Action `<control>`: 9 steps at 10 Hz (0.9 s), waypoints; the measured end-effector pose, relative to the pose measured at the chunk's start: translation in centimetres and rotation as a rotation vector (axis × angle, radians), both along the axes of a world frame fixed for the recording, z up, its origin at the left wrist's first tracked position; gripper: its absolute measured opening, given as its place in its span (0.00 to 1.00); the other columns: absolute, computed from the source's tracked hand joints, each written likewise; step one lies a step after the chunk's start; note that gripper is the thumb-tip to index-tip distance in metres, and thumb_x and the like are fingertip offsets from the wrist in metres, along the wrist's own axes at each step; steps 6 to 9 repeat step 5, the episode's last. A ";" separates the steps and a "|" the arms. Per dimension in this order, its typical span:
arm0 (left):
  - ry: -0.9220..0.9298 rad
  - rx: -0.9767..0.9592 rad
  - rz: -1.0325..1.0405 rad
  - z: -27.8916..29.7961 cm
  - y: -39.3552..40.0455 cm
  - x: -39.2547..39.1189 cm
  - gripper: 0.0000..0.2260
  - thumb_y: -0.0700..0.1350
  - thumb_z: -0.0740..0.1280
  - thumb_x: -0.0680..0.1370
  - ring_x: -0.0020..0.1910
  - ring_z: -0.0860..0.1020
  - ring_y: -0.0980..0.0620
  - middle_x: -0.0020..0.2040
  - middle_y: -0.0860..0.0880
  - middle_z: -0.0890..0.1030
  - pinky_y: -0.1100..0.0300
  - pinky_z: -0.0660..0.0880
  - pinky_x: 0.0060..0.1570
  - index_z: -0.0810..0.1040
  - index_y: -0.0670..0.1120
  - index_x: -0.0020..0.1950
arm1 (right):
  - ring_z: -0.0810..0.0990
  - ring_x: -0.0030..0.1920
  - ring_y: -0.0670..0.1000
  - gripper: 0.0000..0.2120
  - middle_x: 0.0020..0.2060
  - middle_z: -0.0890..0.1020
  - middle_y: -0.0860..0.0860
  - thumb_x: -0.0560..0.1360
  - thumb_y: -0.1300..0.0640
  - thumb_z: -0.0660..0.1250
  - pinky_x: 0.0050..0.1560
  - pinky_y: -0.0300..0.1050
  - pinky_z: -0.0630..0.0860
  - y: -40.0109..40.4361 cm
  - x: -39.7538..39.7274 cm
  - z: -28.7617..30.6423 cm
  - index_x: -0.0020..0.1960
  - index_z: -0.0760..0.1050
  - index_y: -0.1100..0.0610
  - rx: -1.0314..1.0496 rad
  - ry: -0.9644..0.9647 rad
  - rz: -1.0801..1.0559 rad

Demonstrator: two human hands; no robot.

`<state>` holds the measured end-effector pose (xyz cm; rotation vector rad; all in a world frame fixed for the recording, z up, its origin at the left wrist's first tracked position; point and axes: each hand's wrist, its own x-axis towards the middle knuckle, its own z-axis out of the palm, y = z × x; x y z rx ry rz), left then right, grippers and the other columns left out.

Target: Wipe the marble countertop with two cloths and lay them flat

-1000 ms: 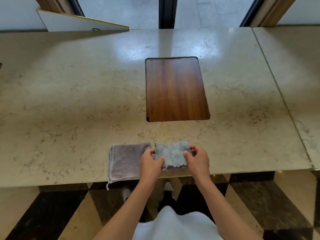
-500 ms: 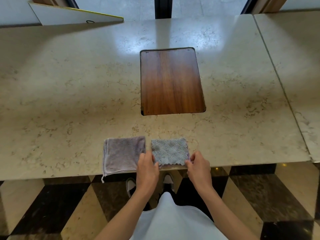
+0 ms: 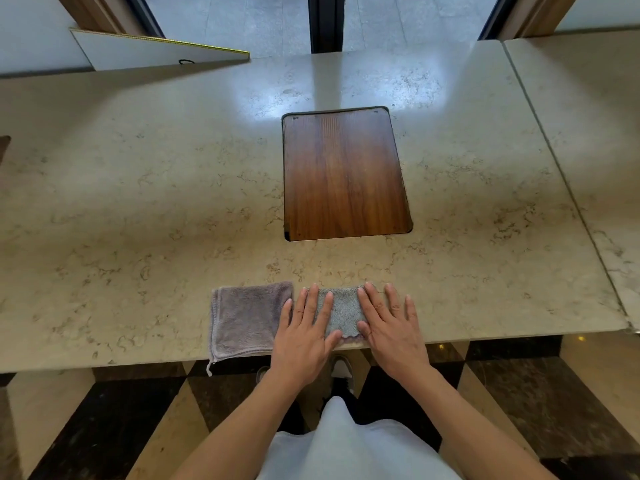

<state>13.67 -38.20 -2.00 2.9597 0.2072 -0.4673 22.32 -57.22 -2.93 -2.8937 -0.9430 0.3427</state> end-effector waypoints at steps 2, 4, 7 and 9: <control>-0.063 -0.013 0.022 1.3 -0.3 0.3 0.31 0.63 0.49 0.83 0.80 0.58 0.41 0.81 0.40 0.60 0.42 0.53 0.75 0.60 0.47 0.81 | 0.55 0.80 0.62 0.30 0.81 0.56 0.52 0.83 0.43 0.47 0.78 0.66 0.55 0.8 -0.2 0.8 0.82 0.49 0.52 0.017 0.059 -0.039; -0.305 -0.277 0.231 5.2 2.9 -4.5 0.14 0.45 0.65 0.78 0.59 0.78 0.51 0.59 0.48 0.79 0.61 0.76 0.58 0.76 0.47 0.64 | 0.72 0.72 0.57 0.21 0.72 0.74 0.56 0.81 0.59 0.65 0.70 0.61 0.73 3.9 -2.2 5.1 0.73 0.70 0.59 0.371 0.219 -0.174; -0.167 -0.517 0.608 6.6 6.6 -9.4 0.07 0.42 0.66 0.80 0.42 0.78 0.62 0.44 0.59 0.79 0.70 0.74 0.43 0.75 0.55 0.51 | 0.78 0.61 0.53 0.15 0.61 0.79 0.51 0.81 0.64 0.66 0.62 0.57 0.80 7.0 -1.8 8.8 0.67 0.74 0.57 0.655 0.324 -0.339; -0.167 -0.517 0.608 6.6 6.6 -9.4 0.07 0.42 0.66 0.80 0.42 0.78 0.62 0.44 0.59 0.79 0.70 0.74 0.43 0.75 0.55 0.51 | 0.78 0.61 0.53 0.15 0.61 0.79 0.51 0.81 0.64 0.66 0.62 0.57 0.80 7.0 -1.8 8.8 0.67 0.74 0.57 0.655 0.324 -0.339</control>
